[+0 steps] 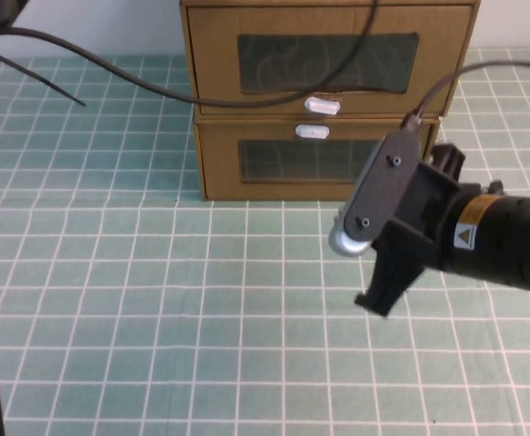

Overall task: Open the shoe box
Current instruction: 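Pull the top drawer of the cardboard box fully open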

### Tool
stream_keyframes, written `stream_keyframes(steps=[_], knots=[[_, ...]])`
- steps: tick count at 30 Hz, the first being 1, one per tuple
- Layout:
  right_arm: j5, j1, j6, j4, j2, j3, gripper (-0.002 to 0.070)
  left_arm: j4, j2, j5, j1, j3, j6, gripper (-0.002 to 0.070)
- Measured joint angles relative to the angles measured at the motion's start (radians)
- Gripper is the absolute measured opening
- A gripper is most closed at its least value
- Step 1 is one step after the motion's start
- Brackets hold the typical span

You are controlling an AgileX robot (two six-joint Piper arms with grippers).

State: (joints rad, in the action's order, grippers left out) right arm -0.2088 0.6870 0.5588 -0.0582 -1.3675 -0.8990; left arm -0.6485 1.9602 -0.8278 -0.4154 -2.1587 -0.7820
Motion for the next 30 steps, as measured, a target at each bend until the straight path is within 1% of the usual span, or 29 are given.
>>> stream_keyframes(steps=[3,7,11,14,16,18,21,23,24,26,28,30], knots=[[0.132,0.0,0.019,0.039,-0.01,-0.006,-0.0013,-0.137,0.07,-0.1,0.067,-0.03,-0.03,-0.0005],[0.136,0.0,0.103,0.065,-0.073,-0.077,-0.0013,-0.292,0.142,-0.2,0.122,-0.044,-0.052,-0.0005],[0.074,0.0,0.127,0.118,-0.159,-0.164,-0.0013,-0.327,0.155,-0.232,0.129,-0.052,-0.058,-0.0005],[0.07,0.0,0.131,0.164,-0.192,-0.215,-0.0013,-0.339,0.159,-0.244,0.129,-0.056,-0.059,-0.0005],[0.066,0.002,0.135,0.263,-0.194,-0.24,-0.0013,-0.343,0.16,-0.249,0.129,-0.056,-0.06,-0.0005],[0.05,0.009,0.137,0.419,-0.183,-0.253,-0.0013,-0.344,0.16,-0.249,0.129,-0.056,-0.061,-0.0005],[-0.046,0.02,0.111,0.613,-0.153,-0.255,-0.0013,-0.346,0.16,-0.251,0.129,-0.056,-0.061,-0.0005],[-0.122,0.023,0.037,0.718,-0.135,-0.255,-0.0013,-0.346,0.16,-0.255,0.129,-0.056,-0.061,-0.0005],[-0.165,0.023,-0.033,0.789,-0.127,-0.255,-0.0013,-0.346,0.16,-0.257,0.129,-0.056,-0.061,-0.0005],[-0.238,0.027,-0.213,0.979,-0.117,-0.255,-0.0013,-0.347,0.16,-0.258,0.129,-0.056,-0.059,-0.0005],[-0.32,0.032,-0.452,1.201,-0.115,-0.255,-0.0013,-0.348,0.16,-0.258,0.129,-0.056,-0.059,-0.0005],[-0.382,0.044,-0.669,1.382,-0.115,-0.255,-0.0013,-0.35,0.16,-0.261,0.129,-0.056,-0.058,-0.0005]])
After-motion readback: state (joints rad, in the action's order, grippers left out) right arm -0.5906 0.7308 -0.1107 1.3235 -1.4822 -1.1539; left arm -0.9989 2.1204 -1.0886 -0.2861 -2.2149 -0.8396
